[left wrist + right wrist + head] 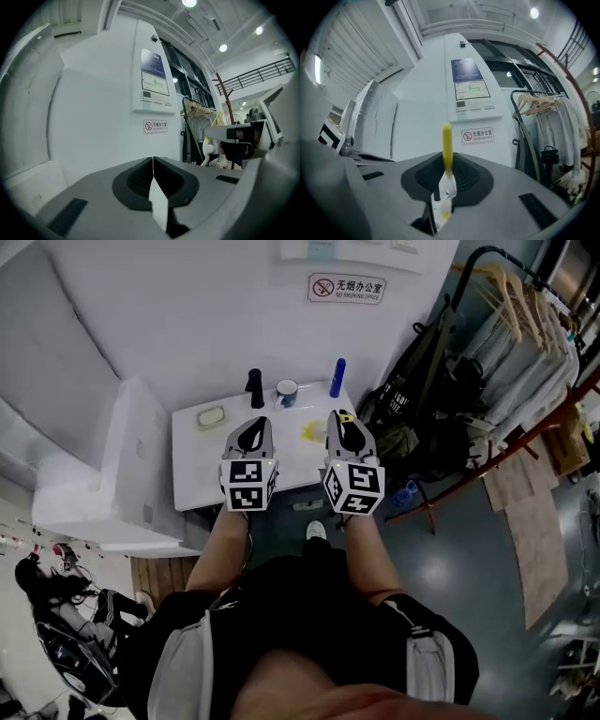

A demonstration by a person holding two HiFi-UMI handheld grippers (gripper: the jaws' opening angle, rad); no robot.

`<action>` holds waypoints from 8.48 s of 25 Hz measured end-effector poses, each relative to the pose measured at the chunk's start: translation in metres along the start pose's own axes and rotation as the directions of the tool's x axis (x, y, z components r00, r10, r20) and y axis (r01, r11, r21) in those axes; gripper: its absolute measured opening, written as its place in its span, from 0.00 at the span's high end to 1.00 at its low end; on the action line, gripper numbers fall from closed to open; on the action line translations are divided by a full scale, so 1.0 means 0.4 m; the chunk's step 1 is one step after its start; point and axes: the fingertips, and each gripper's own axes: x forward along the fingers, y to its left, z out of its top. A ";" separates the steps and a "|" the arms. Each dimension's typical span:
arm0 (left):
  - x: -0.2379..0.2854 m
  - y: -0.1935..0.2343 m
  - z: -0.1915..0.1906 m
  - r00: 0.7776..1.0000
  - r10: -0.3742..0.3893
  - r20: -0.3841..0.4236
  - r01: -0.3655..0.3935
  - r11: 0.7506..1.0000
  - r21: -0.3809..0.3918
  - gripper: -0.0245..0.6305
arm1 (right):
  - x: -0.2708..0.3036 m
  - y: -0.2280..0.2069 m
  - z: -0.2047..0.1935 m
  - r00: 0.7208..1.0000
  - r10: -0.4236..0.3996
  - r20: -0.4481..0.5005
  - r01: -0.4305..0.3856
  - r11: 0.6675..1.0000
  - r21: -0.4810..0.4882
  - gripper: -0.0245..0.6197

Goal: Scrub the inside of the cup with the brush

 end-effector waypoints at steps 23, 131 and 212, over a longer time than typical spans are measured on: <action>0.552 0.034 -0.181 0.963 0.101 -0.248 -0.125 0.989 -0.081 0.94 | 0.496 -0.270 -0.265 0.941 0.213 -0.264 -0.176 0.972 0.156 0.87; 0.282 0.241 -0.752 0.794 -0.020 -0.608 -0.025 0.998 -0.066 0.37 | 0.519 0.152 -0.280 0.743 0.605 -0.285 -0.502 0.786 0.360 0.87; 0.348 0.087 -0.651 0.781 -0.182 -0.597 0.322 0.937 0.136 0.37 | 0.422 0.364 -0.340 0.093 0.938 -0.335 -0.891 0.229 0.393 0.87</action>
